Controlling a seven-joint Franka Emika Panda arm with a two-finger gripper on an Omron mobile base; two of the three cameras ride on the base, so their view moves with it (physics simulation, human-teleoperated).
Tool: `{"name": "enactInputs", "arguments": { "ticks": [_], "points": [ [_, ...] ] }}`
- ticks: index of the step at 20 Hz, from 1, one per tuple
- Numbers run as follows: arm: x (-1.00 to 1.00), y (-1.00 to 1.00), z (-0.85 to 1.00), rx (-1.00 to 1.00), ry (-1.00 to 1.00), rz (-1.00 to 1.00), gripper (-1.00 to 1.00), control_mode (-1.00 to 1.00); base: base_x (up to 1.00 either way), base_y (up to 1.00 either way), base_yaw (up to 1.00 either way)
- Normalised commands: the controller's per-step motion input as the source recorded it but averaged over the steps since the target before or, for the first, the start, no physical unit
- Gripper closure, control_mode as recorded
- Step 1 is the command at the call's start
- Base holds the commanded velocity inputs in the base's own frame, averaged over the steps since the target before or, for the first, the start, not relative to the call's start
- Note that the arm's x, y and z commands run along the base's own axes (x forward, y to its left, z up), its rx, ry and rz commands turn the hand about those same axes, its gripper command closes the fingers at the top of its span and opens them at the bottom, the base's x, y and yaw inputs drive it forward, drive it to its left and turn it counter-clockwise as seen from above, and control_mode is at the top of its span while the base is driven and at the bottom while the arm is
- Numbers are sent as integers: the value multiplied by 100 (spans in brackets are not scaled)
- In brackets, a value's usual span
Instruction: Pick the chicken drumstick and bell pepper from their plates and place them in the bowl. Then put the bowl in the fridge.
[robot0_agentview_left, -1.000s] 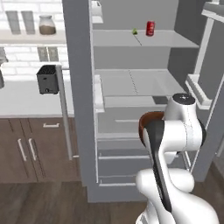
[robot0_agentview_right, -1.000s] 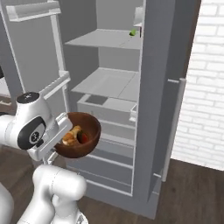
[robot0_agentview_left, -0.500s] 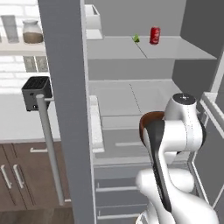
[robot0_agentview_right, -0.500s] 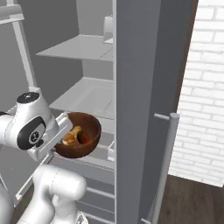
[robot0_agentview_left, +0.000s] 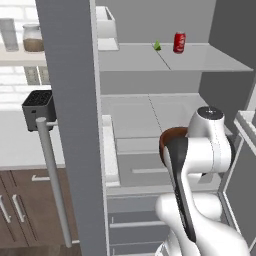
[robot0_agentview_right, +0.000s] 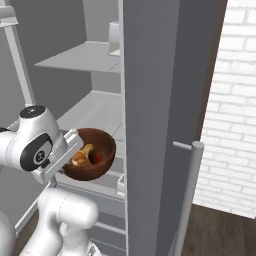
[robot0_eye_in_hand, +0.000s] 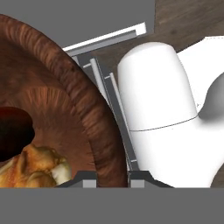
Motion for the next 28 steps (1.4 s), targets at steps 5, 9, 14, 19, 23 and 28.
{"name": "enactInputs", "arguments": {
  "ticks": [5,9,14,19,23,28],
  "points": [
    [0,0,0,0,0,0,100,100,14,0,0],
    [-3,-4,16,-2,-18,8,100,-100,3,0,1],
    [-11,0,37,-8,-42,10,100,-100,0,0,0],
    [72,-4,16,-1,-10,1,100,-100,0,0,0],
    [96,-6,-30,0,-3,0,100,-100,0,0,0],
    [70,0,-30,-4,-20,0,100,-100,0,0,0]
  ]
}}
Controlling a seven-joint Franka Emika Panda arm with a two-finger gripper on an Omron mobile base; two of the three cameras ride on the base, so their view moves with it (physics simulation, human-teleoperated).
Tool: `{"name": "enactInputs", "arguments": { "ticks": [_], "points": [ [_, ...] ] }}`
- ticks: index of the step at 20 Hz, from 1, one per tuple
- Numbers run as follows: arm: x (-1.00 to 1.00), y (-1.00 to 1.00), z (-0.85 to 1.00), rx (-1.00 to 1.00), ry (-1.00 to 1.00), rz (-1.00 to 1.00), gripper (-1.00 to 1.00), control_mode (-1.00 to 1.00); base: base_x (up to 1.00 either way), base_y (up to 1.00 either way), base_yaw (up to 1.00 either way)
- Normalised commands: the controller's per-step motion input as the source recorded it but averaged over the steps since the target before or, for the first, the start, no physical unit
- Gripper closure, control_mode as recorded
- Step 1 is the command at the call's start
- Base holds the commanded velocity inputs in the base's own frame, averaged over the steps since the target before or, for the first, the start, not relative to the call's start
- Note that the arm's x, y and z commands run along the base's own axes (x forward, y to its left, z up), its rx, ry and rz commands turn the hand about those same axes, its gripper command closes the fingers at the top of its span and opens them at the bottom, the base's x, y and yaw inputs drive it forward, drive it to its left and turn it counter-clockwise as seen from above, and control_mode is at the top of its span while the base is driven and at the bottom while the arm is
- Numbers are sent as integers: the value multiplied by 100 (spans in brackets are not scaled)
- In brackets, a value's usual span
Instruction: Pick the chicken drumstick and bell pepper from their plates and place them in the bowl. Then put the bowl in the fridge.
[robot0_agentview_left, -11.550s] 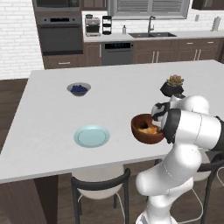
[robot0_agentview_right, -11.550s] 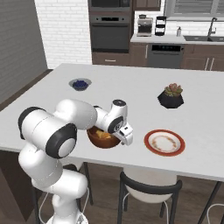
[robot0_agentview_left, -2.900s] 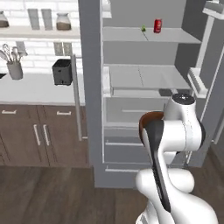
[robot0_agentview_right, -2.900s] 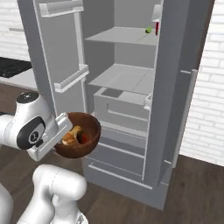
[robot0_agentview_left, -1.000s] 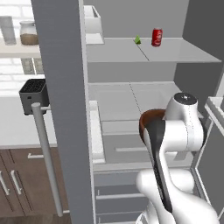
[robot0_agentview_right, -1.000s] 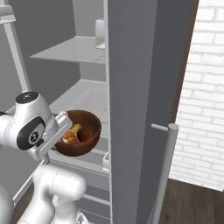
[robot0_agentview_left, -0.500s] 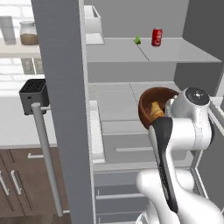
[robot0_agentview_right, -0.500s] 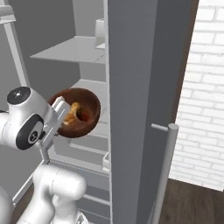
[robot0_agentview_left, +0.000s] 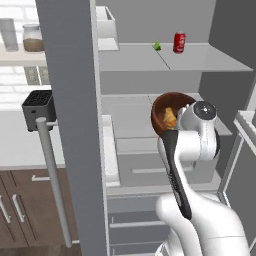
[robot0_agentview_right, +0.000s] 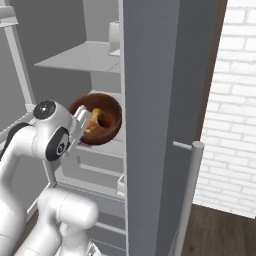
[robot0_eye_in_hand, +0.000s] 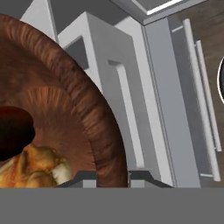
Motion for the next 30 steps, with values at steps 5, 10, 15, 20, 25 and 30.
{"name": "enactInputs", "arguments": {
  "ticks": [5,10,15,20,25,30],
  "points": [
    [65,-8,0,-4,-6,0,100,-100,0,0,0],
    [57,-2,-1,-2,2,0,100,-100,0,0,0],
    [44,-12,-4,0,12,0,100,-100,0,0,0],
    [19,-14,-18,-1,14,0,100,-100,0,0,0],
    [31,-11,-8,-2,7,1,100,-100,0,0,0],
    [42,-9,-11,-1,6,2,100,-100,0,0,0]
  ]
}}
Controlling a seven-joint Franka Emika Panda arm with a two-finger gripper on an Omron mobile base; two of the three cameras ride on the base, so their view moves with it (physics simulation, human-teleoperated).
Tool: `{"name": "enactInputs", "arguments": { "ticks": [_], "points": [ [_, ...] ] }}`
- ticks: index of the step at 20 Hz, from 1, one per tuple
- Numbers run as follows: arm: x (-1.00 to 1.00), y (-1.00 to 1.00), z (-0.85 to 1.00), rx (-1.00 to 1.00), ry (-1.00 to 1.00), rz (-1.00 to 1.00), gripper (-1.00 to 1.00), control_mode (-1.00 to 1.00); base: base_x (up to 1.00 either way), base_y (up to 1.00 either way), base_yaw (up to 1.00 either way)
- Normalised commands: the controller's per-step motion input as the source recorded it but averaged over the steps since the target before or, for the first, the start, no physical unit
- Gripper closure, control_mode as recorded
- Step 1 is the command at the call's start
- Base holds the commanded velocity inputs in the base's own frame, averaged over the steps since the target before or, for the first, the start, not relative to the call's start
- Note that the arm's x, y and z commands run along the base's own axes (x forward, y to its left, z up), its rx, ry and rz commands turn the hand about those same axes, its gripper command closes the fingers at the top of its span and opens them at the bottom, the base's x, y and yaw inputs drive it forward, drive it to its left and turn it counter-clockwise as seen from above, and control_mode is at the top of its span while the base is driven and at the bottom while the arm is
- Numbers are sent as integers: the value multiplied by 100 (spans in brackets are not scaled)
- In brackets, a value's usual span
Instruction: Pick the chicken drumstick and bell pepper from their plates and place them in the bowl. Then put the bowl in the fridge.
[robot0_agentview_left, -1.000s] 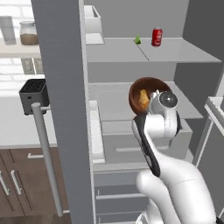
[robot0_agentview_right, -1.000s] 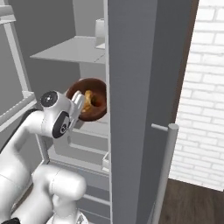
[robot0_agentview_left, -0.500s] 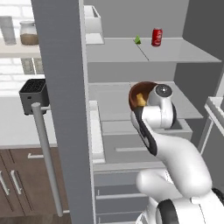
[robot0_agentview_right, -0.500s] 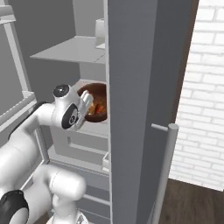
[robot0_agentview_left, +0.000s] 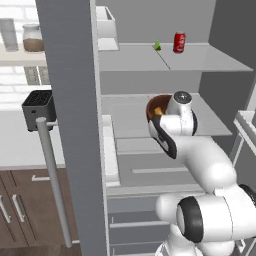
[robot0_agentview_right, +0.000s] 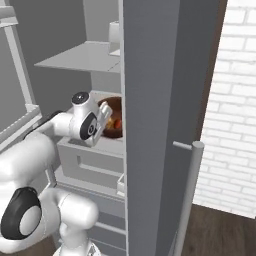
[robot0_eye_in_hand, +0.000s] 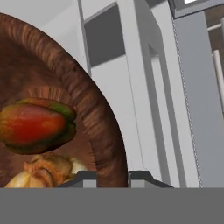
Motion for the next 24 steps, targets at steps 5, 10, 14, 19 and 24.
{"name": "enactInputs", "arguments": {
  "ticks": [5,10,14,19,24],
  "points": [
    [52,-2,-19,0,2,3,100,-100,0,0,0],
    [51,0,-19,0,0,3,100,-100,0,0,0],
    [58,-1,-22,0,0,2,100,-100,0,0,0],
    [44,0,-33,0,2,3,100,-100,0,0,0],
    [16,-1,-38,0,0,4,100,-100,0,0,0]
  ]
}}
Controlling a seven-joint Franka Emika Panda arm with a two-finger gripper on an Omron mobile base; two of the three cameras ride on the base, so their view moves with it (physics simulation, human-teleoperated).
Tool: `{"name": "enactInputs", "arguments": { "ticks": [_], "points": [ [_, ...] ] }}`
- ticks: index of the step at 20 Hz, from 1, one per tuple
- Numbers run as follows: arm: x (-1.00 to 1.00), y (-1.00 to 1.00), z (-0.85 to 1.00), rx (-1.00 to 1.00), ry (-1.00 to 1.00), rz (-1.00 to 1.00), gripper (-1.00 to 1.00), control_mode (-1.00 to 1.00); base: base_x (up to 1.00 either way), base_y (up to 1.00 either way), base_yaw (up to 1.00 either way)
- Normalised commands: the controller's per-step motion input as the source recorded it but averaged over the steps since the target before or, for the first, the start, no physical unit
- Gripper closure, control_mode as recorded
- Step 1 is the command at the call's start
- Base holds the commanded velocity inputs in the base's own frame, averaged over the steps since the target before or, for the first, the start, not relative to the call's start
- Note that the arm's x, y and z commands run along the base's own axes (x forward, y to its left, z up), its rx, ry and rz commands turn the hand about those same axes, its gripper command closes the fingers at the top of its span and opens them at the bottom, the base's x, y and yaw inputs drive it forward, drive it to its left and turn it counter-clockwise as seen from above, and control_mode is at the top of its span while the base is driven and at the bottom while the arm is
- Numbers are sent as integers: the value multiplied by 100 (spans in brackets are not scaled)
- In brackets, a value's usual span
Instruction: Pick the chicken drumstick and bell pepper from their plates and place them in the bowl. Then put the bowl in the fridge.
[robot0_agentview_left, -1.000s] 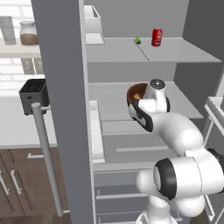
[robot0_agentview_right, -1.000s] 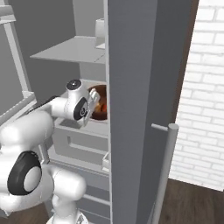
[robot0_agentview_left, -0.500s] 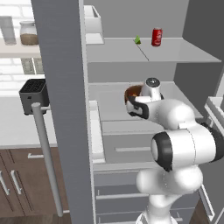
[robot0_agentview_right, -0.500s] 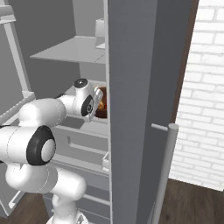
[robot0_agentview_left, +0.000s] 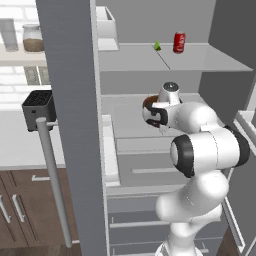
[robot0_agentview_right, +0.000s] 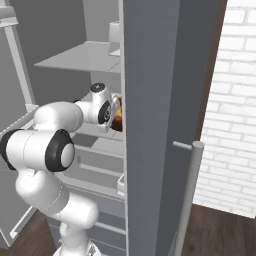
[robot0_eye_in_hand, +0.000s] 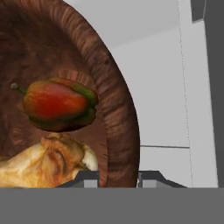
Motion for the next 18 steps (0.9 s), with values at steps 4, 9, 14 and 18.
{"name": "enactInputs", "arguments": {
  "ticks": [4,9,14,18],
  "points": [
    [0,0,-55,0,0,5,100,-100,0,0,0],
    [28,0,-43,-1,0,5,-100,-100,0,0,0],
    [31,-3,-30,0,0,6,-100,-100,0,0,0],
    [6,0,-13,0,0,9,-100,-100,0,0,0]
  ]
}}
